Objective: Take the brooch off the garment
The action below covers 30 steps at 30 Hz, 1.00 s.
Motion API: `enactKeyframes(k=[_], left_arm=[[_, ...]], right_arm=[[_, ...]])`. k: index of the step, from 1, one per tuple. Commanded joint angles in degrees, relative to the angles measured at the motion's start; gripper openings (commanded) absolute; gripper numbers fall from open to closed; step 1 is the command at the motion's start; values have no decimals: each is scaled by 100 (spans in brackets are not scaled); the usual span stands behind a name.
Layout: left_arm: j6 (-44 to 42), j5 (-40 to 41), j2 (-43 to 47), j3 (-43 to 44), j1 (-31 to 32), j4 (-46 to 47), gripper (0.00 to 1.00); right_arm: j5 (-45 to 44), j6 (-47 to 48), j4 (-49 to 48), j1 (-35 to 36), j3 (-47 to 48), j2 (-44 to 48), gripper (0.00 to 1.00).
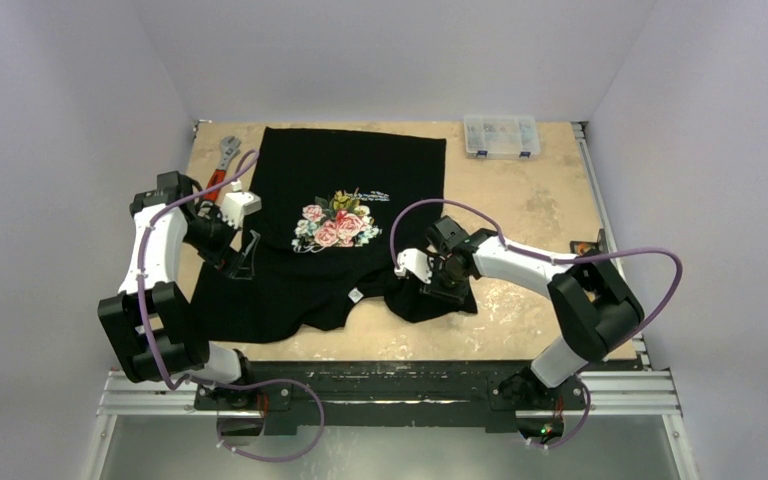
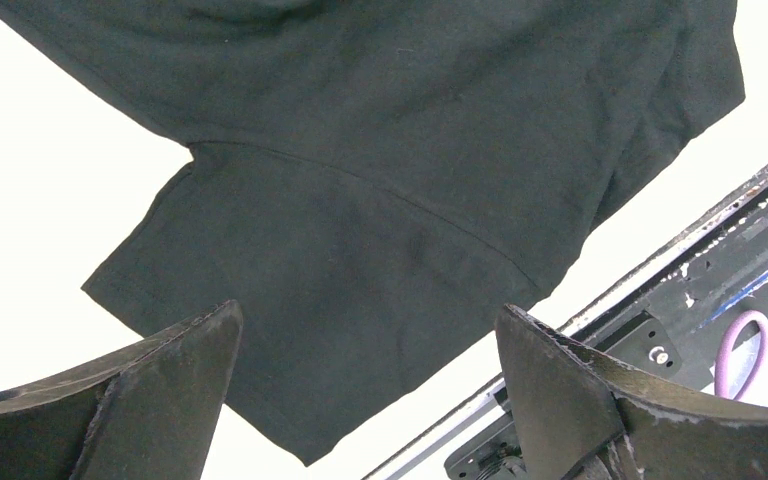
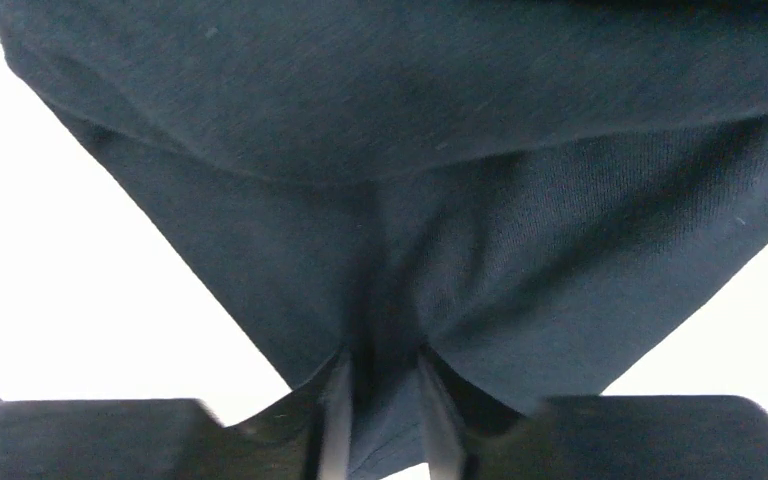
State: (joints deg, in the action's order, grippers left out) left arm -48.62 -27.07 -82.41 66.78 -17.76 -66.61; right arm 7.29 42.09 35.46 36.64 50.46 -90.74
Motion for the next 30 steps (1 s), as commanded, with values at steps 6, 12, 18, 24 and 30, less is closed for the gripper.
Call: enactKeyframes(k=[6,12,18,24,30], left_arm=[[-286,-259,21,47,-162,163,96],[-1054,346,254,-269,-171,41,92],[-1577,1350,227,-957,-342,338,81],[-1753,2283,-34,-1882,-368,1523,77],[-2084,3196,-688,-2196,-483,2434,69]], right_arm=[[-224,1537,1919,-20,-542,633,4],[-531,2070,2935,-23,-444,969,1],[-711,1948,3072,-68,-615,1389,1],[-825,1773,2923,-492,-521,1164,1],[-900,1733,2857,-781,-428,1165,5]])
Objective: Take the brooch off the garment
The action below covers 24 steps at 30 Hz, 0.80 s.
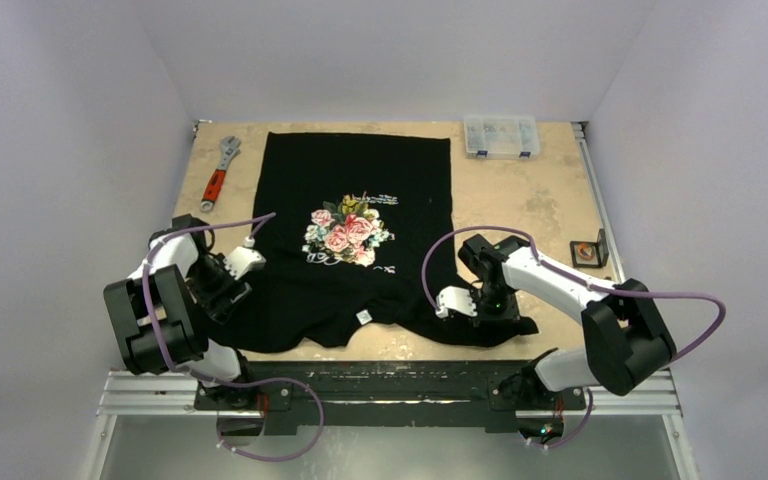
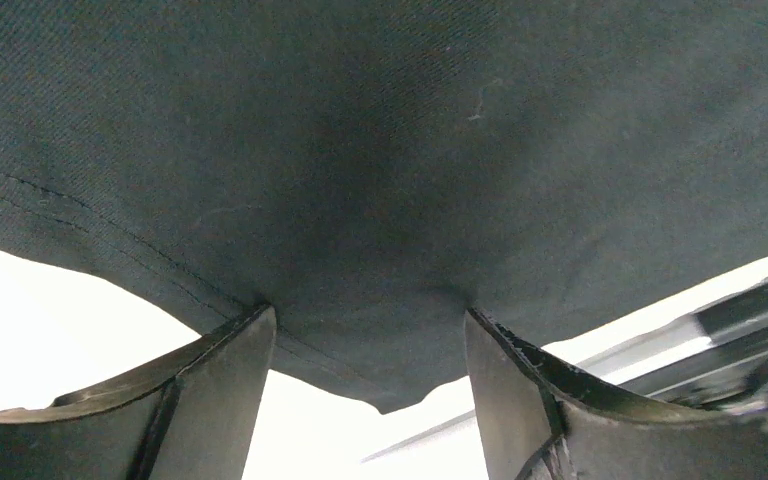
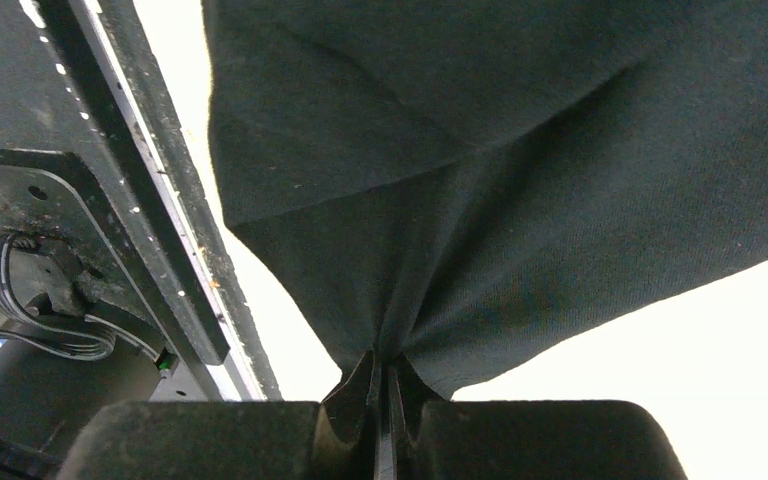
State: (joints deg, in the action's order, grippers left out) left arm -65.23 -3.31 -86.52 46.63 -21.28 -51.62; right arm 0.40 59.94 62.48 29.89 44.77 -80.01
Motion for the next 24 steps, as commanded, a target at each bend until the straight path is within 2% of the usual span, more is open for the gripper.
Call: enactKeyframes(k=[1,5,10,12,15,17,21,24], left_arm=[[-475,975,-371,-217,-174,1100,68],[-797,1594,-700,-409,-344,1716,65],[-1215,1719,-760,-487,-770,1937,65],[-1229,1571,-667,-392,-848,1696,65],[-1168,1207,-376,-242,-860,1186,67],[-959,745,-134,40,-860,653,72],[-239,-483,139,1005,-847,-577,77],[334,-1277,188,1748,-832,-1249,79]], right_arm=[[-235,-52,139,-109,125,118,6],[-288,-124,108,-111,115,92,9],[-272,-180,110,-115,136,125,13],[-198,-174,178,-114,190,132,24],[83,-83,320,-117,417,256,51],[282,-96,373,-116,644,365,58],[969,-428,358,-280,1547,358,61],[1340,-1460,-199,-400,2394,-225,59]])
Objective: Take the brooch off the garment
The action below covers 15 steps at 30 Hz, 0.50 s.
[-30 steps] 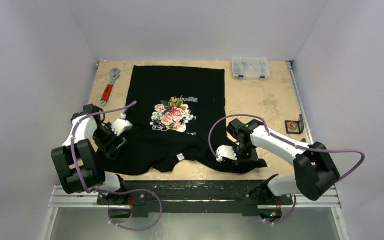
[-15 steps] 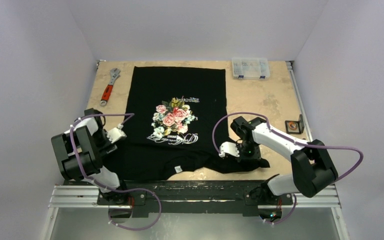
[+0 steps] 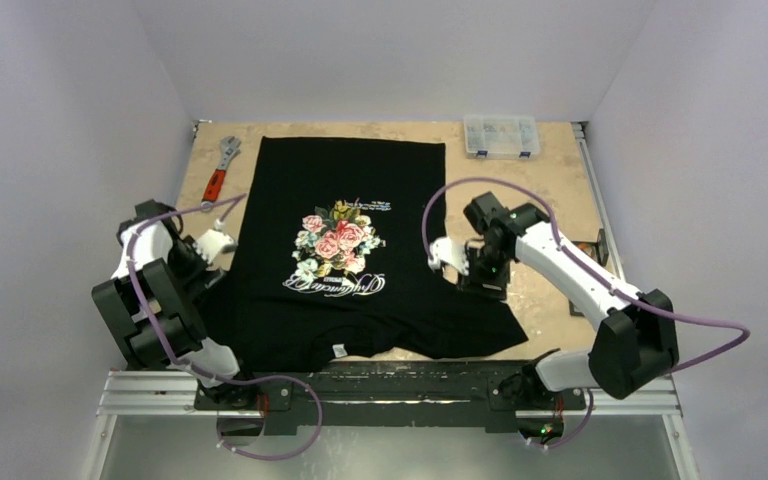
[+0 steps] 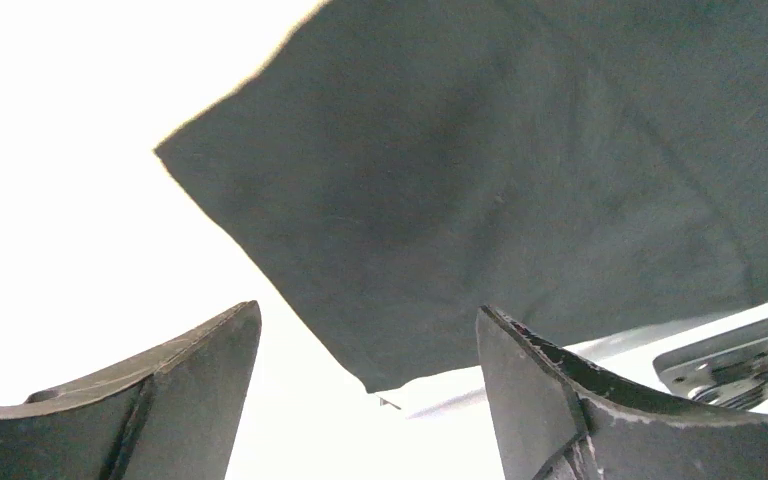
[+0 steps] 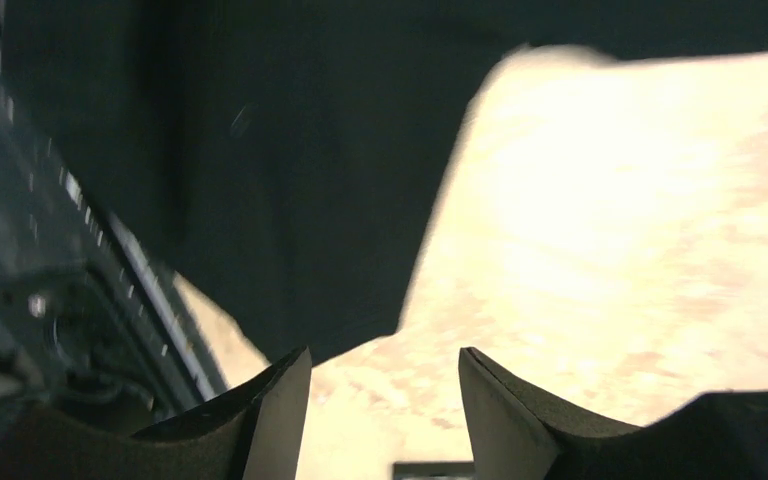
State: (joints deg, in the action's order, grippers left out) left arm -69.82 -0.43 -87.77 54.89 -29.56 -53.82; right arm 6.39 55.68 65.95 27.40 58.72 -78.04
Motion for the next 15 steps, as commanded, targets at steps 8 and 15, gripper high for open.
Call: enactKeyframes(k=[8,15], left_arm=[[1735,-2275,443,1517,601,-1263,80],[2063,-2260,500,1603,899,-1293,81]], right_arm=[[331,-2844,-2009,-195,3312,-3096,48],[306,-3184,-2132,-511,5270,-5056,46]])
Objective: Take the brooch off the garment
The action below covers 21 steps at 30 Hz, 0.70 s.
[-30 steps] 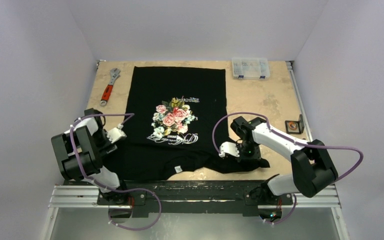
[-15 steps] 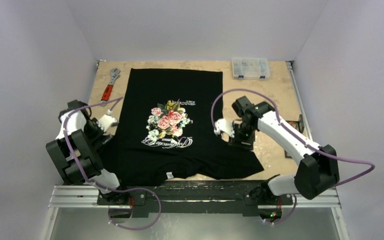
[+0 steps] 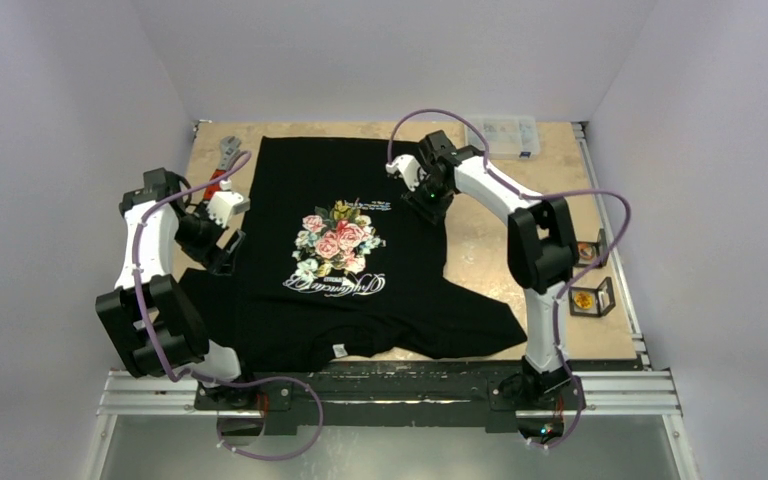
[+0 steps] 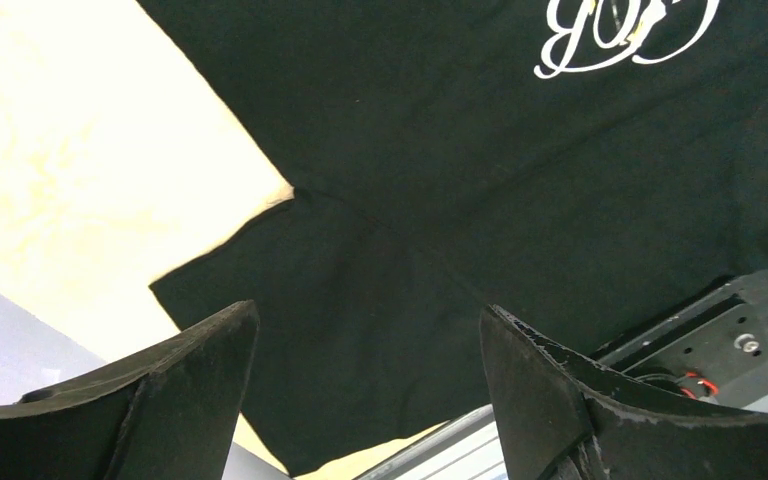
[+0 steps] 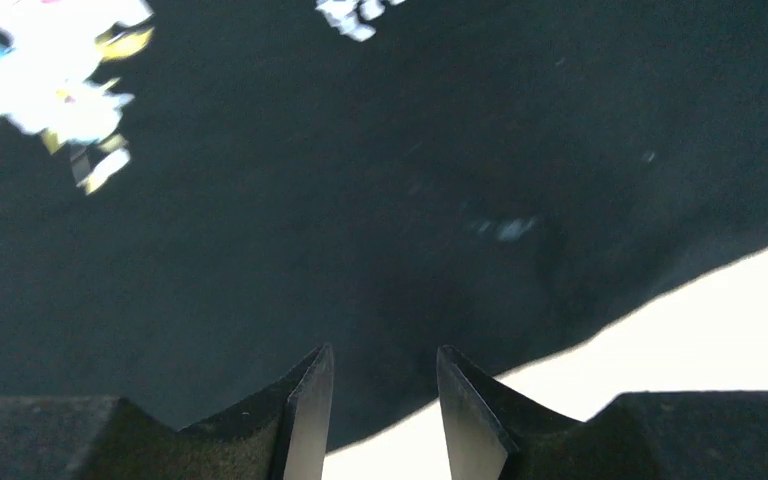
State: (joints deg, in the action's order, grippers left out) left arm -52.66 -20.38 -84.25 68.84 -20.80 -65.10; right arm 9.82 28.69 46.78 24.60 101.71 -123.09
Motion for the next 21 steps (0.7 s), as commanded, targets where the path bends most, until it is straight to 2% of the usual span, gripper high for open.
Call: enactKeyframes(k=[1,6,12,21], left_arm=[[373,-252,130,229,23,-179,81],[507,-153,-2,306,24,-162,81],[703,-61,-243,581,24,-231,81],[1060,-10,-525,938,28,-220,82]], right_arm=[[-52,-493,-189,-276,1212,-776,46],[-620,-280,-409,-353,1981,-1755,45],[-1614,86,-227,-355,3590,-3045,45],[-2928,863,-1933,-354,3819,-3526,48]])
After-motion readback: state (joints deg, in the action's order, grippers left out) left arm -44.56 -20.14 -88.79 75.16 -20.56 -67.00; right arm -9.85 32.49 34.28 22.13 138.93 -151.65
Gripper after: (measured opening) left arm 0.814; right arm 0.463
